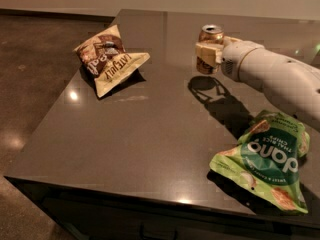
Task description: Place orange can upright
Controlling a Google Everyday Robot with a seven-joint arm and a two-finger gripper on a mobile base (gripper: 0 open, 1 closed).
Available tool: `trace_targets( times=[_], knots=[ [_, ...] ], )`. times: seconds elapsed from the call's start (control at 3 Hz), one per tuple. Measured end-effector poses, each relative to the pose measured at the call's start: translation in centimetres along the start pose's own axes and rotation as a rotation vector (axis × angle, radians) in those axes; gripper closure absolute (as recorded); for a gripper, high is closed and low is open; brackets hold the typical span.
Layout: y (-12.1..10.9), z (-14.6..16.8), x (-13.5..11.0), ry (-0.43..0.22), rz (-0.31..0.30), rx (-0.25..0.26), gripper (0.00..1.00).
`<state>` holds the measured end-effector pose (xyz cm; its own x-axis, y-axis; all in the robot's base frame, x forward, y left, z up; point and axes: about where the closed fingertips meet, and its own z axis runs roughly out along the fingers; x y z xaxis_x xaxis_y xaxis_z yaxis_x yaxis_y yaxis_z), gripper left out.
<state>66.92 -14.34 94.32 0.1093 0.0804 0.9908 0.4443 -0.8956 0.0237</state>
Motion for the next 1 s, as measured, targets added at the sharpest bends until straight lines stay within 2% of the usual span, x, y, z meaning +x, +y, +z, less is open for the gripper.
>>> trace_targets(
  times=[0.67,1.0],
  knots=[
    [-1.5,1.1,-1.4,-0.010,0.009,0.032,0.98],
    [-1.6,1.4,-1.8,-0.011,0.005,0.031,0.75]
  ],
)
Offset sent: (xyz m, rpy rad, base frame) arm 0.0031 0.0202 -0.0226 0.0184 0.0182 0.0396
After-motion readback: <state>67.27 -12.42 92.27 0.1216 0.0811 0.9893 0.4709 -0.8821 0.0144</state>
